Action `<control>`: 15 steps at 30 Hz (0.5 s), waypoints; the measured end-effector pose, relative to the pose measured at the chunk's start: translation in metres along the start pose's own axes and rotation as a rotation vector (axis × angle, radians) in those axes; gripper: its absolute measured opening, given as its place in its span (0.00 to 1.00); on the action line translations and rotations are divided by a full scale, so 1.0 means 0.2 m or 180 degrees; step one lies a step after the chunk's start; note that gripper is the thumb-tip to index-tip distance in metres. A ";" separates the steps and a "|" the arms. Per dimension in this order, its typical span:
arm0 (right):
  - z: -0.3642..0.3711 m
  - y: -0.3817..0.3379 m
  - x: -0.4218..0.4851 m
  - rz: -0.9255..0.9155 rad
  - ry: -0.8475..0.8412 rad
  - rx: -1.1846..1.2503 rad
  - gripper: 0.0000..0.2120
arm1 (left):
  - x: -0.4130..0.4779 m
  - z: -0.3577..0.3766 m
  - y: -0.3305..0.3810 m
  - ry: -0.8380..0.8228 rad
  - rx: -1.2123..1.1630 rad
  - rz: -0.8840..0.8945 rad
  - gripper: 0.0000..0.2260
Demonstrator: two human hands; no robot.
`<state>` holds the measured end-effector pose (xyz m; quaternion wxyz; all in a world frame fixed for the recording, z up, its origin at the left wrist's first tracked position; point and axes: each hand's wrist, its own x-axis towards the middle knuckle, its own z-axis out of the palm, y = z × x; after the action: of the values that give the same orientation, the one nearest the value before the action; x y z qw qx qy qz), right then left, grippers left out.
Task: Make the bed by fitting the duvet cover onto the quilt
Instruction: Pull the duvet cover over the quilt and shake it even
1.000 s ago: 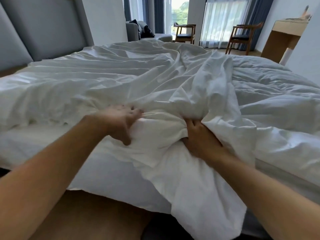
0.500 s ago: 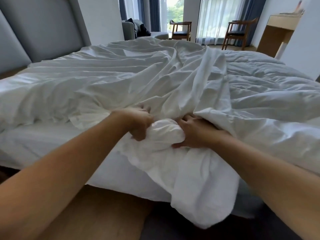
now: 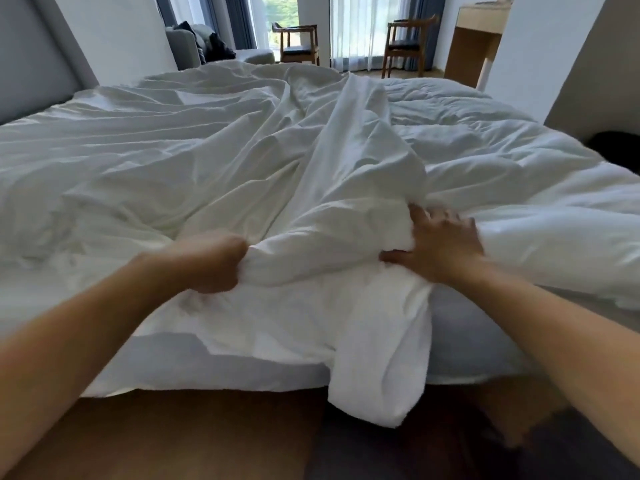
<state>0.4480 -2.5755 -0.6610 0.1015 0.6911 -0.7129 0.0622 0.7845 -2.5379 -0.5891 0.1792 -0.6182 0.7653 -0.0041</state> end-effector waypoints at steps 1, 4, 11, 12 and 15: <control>0.01 -0.02 0.01 -0.0111 0.0079 -0.0022 0.48 | 0.02 -0.01 0.08 0.0228 0.0106 -0.0004 0.13; 0.02 -0.06 0.03 -0.0210 0.0246 0.0039 0.39 | 0.11 -0.01 0.41 0.1190 -0.0056 0.0424 0.39; -0.08 0.22 0.11 -0.0521 0.0066 0.1530 0.22 | 0.34 -0.06 0.54 0.1261 -0.0663 0.0614 0.25; -0.09 0.27 0.15 -0.0386 0.0150 0.1628 0.20 | 0.37 -0.10 0.43 0.1077 -0.1095 0.0621 0.22; -0.06 0.36 0.21 0.0240 -0.0073 0.1743 0.11 | 0.41 -0.11 0.28 0.0759 -0.1716 0.0337 0.14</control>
<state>0.3766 -2.6118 -0.6353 -0.0996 0.6665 -0.6959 0.2484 0.7117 -2.6064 -0.6040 -0.0826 -0.5979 0.7856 0.1360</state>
